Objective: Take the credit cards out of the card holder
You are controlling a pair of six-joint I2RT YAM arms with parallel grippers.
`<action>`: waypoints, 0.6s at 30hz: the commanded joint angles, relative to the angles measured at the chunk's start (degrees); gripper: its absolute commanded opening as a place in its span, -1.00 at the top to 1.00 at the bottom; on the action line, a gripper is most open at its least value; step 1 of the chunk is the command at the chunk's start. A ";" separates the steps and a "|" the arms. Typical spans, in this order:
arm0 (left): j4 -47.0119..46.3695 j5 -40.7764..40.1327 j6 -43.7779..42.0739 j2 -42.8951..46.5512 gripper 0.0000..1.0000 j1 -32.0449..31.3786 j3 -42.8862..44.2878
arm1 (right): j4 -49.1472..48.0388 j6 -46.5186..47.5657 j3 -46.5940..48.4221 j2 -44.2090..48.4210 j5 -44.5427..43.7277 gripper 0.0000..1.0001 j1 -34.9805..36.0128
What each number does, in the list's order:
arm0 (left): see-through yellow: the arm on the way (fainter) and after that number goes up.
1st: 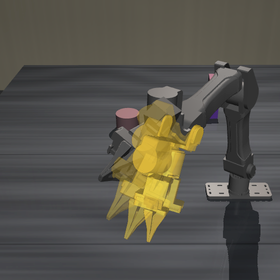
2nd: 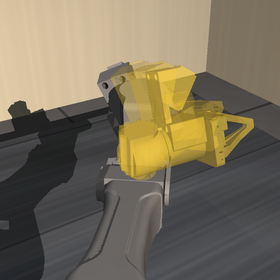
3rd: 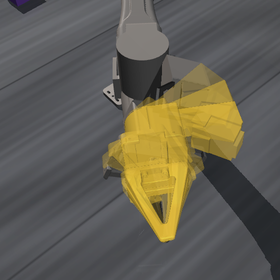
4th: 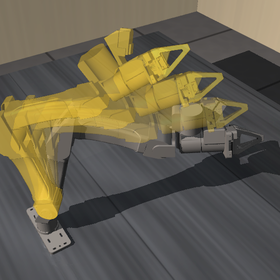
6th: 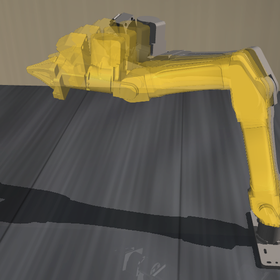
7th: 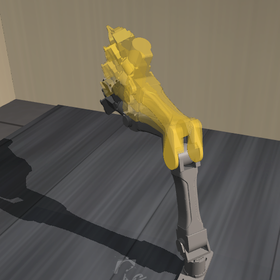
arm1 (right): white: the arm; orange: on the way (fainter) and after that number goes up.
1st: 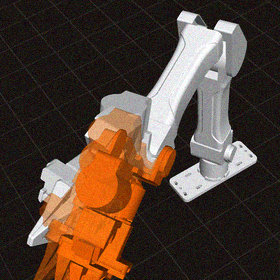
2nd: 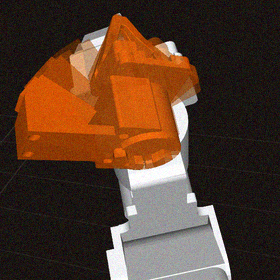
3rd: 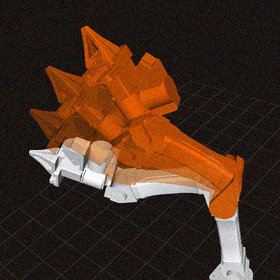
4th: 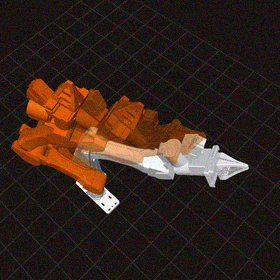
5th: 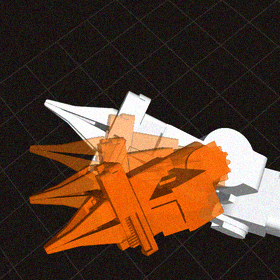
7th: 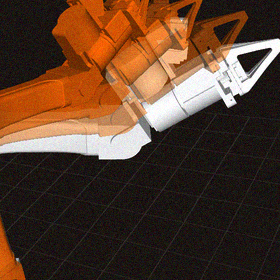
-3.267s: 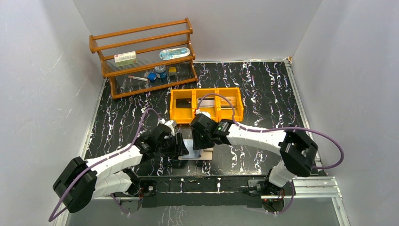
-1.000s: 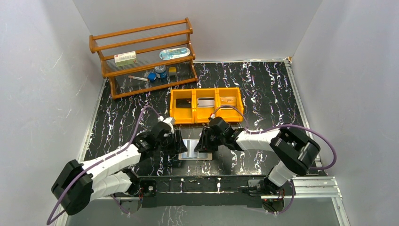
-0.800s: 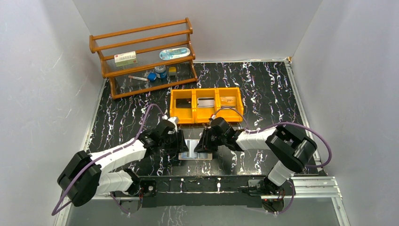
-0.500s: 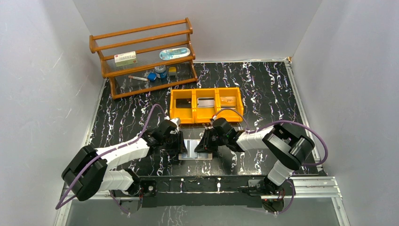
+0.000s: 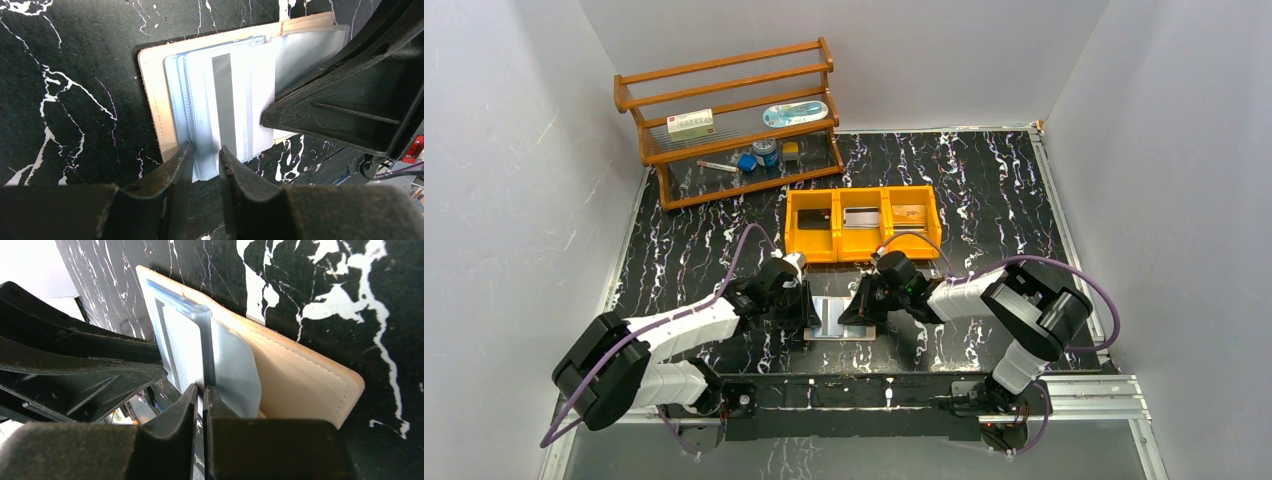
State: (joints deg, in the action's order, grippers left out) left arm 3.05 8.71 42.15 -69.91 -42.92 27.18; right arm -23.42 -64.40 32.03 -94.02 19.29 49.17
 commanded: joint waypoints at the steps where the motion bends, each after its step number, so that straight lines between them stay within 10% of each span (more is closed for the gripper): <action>1: 1.17 0.53 0.48 0.95 0.52 -0.50 -1.16 | 2.64 0.81 -1.03 2.45 -2.72 0.84 -0.61; 18: 2.61 -0.45 -0.27 3.55 0.48 -0.50 0.49 | 3.85 3.02 -2.26 4.23 -0.59 0.74 -2.15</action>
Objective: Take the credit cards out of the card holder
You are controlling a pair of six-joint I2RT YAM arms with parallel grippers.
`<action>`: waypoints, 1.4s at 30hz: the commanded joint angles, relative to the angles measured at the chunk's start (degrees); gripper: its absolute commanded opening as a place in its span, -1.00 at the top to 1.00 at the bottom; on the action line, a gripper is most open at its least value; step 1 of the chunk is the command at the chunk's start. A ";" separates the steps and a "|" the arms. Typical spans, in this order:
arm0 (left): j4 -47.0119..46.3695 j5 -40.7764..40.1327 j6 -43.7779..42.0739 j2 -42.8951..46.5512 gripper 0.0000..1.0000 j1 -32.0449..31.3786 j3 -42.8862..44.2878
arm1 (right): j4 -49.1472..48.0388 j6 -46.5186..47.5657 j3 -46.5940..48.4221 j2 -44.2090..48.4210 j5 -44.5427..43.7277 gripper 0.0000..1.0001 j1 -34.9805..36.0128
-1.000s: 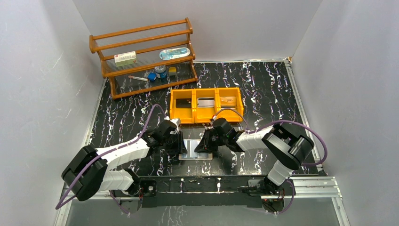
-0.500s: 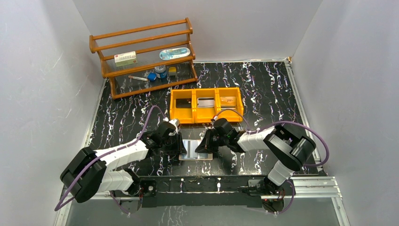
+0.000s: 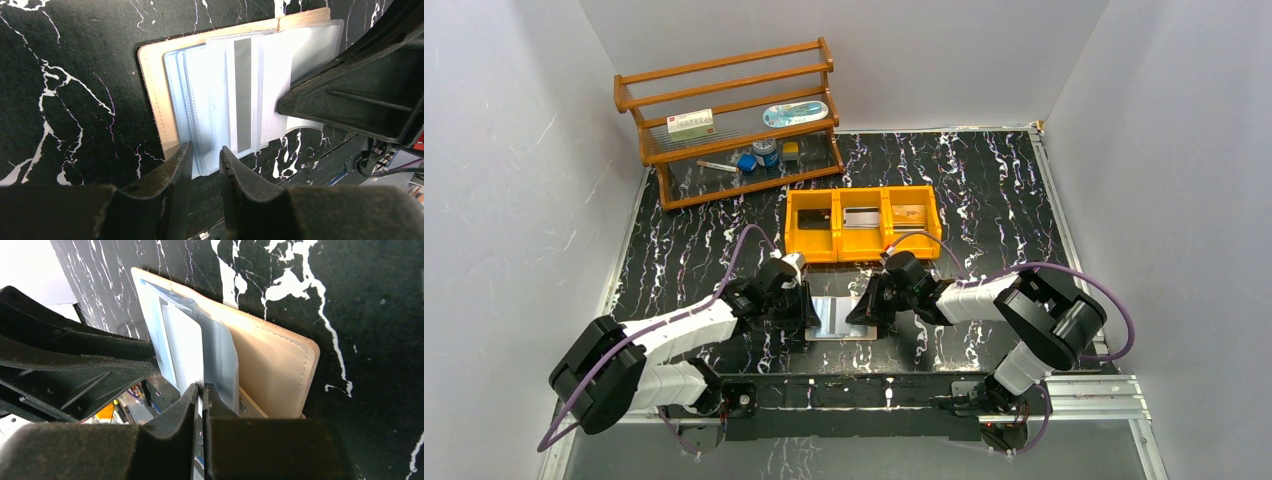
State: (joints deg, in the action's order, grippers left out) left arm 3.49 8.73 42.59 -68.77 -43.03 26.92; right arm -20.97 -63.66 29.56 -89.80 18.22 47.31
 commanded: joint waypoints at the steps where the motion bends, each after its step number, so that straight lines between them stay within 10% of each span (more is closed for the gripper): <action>1: 2.66 -0.68 -0.96 2.72 0.46 -0.37 1.46 | 1.24 2.68 0.49 -0.32 1.10 0.73 -0.30; 42: 5.45 -2.17 -0.03 -8.65 0.53 -2.42 3.05 | -3.41 0.35 2.16 -1.07 4.71 0.43 -0.65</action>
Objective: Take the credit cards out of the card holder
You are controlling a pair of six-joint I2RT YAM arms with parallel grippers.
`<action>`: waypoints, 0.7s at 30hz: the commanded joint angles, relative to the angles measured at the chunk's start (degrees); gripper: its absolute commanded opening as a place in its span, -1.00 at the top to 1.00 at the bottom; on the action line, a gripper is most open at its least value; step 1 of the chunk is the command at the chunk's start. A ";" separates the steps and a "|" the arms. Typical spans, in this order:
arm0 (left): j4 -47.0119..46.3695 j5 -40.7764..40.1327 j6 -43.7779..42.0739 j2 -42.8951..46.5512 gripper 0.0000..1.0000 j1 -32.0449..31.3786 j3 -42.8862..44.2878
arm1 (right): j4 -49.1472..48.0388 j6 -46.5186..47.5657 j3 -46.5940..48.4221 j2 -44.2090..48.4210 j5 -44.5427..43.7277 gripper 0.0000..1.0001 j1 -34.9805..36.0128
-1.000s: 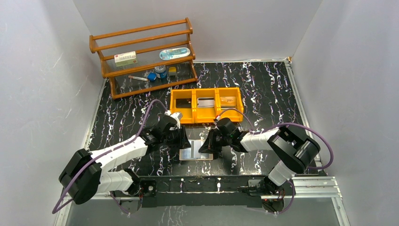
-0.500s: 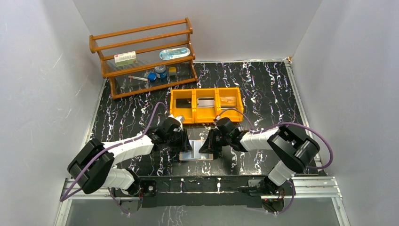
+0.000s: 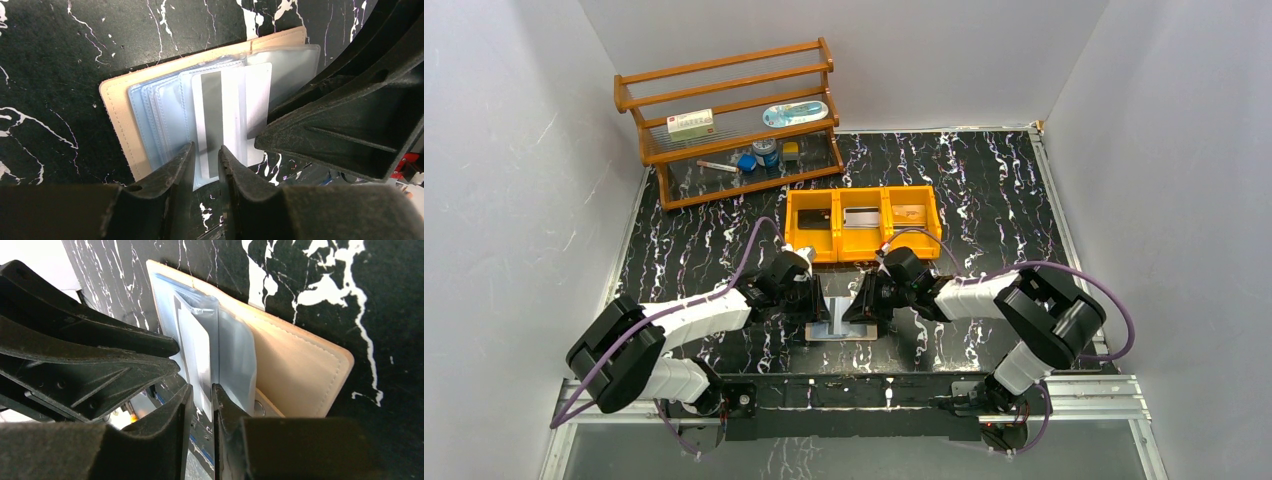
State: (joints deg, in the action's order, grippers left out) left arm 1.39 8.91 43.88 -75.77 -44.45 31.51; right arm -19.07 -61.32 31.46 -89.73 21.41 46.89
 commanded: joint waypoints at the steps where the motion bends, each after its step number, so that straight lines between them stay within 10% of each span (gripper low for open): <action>1: 7.60 -2.47 -1.34 -1.62 0.53 -1.07 -1.54 | -6.11 -2.32 0.08 -1.22 1.57 0.46 -0.27; 8: 8.51 -4.01 -0.70 0.05 0.55 -1.14 -1.91 | -2.31 -1.86 -0.53 0.33 -1.66 0.72 -0.31; 21: 9.38 -4.95 -1.24 -0.17 0.58 -1.24 -0.81 | -0.07 -0.47 -3.76 3.90 -1.13 0.63 -1.53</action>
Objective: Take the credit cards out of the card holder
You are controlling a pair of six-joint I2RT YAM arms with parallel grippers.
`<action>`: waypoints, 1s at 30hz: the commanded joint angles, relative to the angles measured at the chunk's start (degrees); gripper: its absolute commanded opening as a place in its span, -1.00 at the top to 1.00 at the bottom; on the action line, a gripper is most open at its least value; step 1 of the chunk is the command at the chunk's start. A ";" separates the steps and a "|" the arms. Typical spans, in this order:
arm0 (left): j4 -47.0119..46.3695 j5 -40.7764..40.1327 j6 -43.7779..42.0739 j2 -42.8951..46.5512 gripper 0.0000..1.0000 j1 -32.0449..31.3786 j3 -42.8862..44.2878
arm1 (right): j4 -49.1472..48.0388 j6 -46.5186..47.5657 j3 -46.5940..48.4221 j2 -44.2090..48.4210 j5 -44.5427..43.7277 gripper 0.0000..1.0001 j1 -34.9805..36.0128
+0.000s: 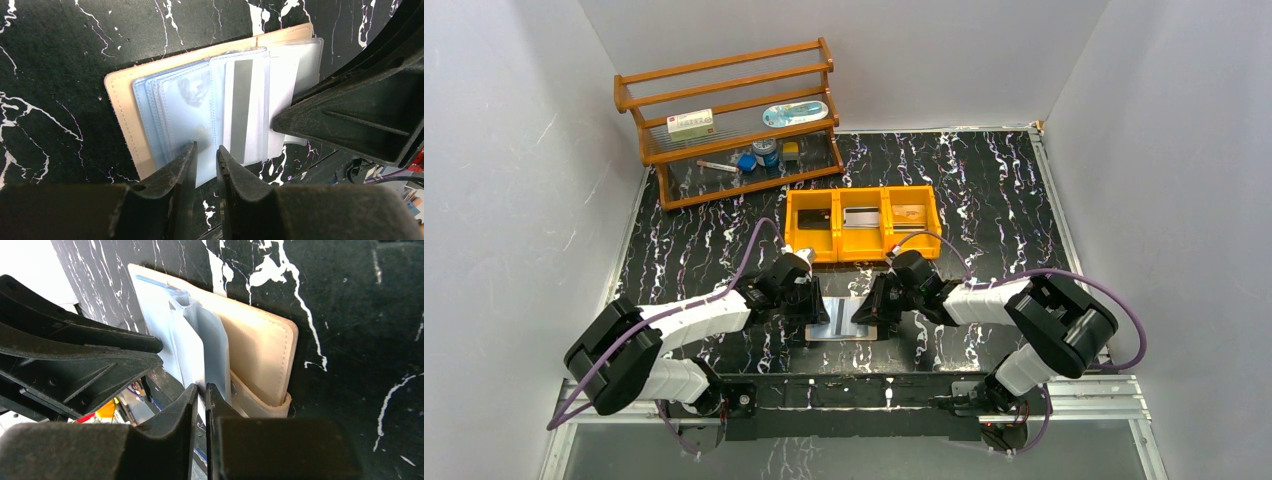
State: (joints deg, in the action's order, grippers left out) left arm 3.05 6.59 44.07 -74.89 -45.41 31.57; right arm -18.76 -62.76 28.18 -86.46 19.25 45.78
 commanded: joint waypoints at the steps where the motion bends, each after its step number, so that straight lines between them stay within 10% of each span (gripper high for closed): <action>1: 7.72 -2.64 -1.51 -0.78 0.55 -0.29 -0.77 | -0.66 0.98 -0.31 0.23 1.40 0.63 -0.43; 13: 5.25 -2.03 -3.74 6.01 0.26 -0.87 6.75 | -0.43 1.06 1.22 -2.89 0.66 0.63 -0.43; 25: -0.91 4.60 -2.13 -7.30 0.29 -1.25 5.18 | -1.27 0.89 0.74 -3.36 1.51 0.62 -0.54; 30: 4.20 -0.17 -1.45 -5.59 0.37 -1.30 0.18 | -3.33 0.55 0.41 -0.94 2.59 0.33 -1.03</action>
State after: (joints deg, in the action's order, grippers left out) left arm -0.12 9.26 43.16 -80.84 -46.35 35.20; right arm -19.94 -62.74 28.34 -89.06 21.58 45.32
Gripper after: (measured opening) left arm 0.322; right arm 0.273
